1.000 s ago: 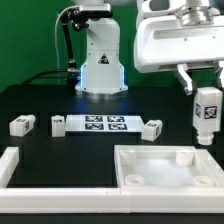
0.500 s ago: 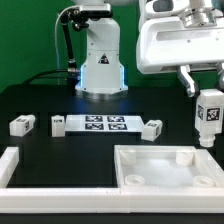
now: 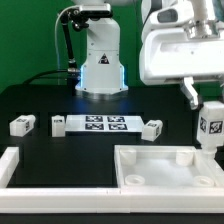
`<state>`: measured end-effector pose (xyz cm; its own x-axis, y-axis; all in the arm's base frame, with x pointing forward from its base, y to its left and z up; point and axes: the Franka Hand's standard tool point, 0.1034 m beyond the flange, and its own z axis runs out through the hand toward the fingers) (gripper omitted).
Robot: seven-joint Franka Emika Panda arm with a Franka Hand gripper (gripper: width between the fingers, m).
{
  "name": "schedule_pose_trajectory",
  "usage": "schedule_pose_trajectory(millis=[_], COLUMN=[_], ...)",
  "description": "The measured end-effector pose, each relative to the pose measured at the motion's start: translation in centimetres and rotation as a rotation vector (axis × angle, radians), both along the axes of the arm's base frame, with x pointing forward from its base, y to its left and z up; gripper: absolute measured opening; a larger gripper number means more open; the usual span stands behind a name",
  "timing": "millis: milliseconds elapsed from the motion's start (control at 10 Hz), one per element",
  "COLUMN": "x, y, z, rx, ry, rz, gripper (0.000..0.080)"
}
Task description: Assemble square table
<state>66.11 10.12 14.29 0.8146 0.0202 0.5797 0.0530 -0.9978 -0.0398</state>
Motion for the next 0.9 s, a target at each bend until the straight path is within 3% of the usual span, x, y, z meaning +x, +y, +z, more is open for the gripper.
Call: schedule_pose_trajectory(millis=[100, 500, 900], x=[-0.3, 0.1, 0.2], y=[0.0, 0.3, 0.5], z=[-1.0, -2.7, -3.1], rx=[-0.003, -0.006, -0.009], ry=[0.014, 0.029, 0.019], rz=[0.0, 0.0, 0.006], gripper=[0.029, 0.029, 0.029])
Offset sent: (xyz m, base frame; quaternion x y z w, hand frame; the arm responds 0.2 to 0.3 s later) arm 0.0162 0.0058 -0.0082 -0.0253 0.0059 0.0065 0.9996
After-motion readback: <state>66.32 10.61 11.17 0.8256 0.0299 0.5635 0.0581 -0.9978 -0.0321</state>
